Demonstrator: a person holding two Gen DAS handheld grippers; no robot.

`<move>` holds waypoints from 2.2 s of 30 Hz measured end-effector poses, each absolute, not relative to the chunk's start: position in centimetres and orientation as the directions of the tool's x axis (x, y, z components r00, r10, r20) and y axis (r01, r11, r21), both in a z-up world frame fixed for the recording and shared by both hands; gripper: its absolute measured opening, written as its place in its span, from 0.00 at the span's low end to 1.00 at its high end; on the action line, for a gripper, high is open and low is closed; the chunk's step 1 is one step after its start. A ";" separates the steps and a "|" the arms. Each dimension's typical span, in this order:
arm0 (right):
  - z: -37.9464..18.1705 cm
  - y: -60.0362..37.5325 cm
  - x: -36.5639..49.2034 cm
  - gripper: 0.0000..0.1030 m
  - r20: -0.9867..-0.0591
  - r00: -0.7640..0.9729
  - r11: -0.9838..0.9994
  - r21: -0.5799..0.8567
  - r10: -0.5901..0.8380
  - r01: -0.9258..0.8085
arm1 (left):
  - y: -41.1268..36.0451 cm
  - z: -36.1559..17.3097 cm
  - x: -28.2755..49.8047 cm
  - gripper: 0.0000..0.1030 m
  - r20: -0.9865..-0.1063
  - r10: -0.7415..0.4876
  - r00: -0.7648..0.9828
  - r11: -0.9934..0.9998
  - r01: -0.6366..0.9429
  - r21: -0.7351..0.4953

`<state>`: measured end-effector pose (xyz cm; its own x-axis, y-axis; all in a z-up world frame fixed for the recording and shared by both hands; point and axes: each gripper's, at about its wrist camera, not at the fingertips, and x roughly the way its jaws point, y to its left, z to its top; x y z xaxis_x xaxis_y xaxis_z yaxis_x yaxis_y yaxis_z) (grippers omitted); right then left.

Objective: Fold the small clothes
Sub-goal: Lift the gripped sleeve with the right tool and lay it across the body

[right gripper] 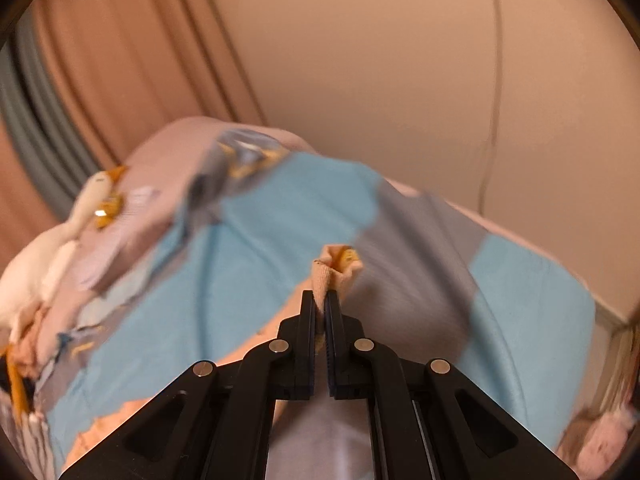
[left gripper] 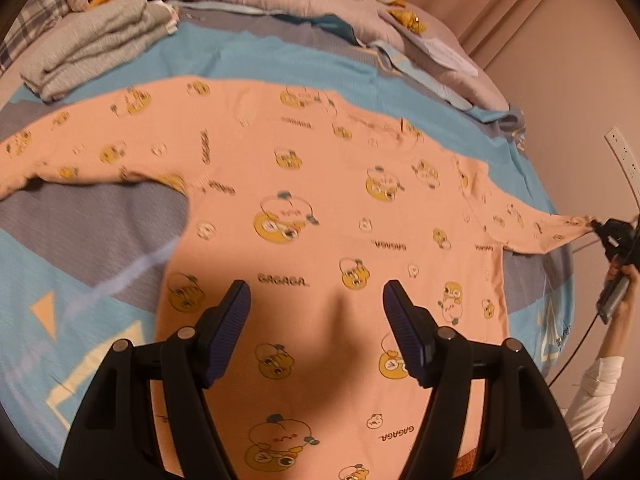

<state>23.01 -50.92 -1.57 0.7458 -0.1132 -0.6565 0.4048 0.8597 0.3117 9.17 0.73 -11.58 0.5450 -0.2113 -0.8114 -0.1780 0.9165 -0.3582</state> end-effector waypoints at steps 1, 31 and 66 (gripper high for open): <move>-0.9 -50.2 23.1 0.05 -0.646 0.758 0.869 0.321 -0.091 0.378 | 0.9 -11.3 9.1 0.66 -0.807 -0.206 0.553 0.917 -0.179 -0.357; 2.2 -18.7 20.3 0.05 -0.658 0.639 0.907 0.180 0.398 -0.379 | 5.8 -7.8 6.9 0.67 -0.734 -0.112 0.670 0.897 -0.250 -0.365; -9.6 -20.3 15.6 0.49 -0.828 0.412 0.914 0.266 0.380 -0.308 | 2.8 -12.3 11.4 0.69 -0.746 -0.326 0.580 0.835 -0.193 -0.515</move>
<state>15.57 -20.33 -9.61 0.4123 0.3796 -0.8282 -0.3079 0.9136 0.2655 11.38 2.80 -12.30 0.5802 -0.3258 -0.7465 -0.1928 0.8355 -0.5146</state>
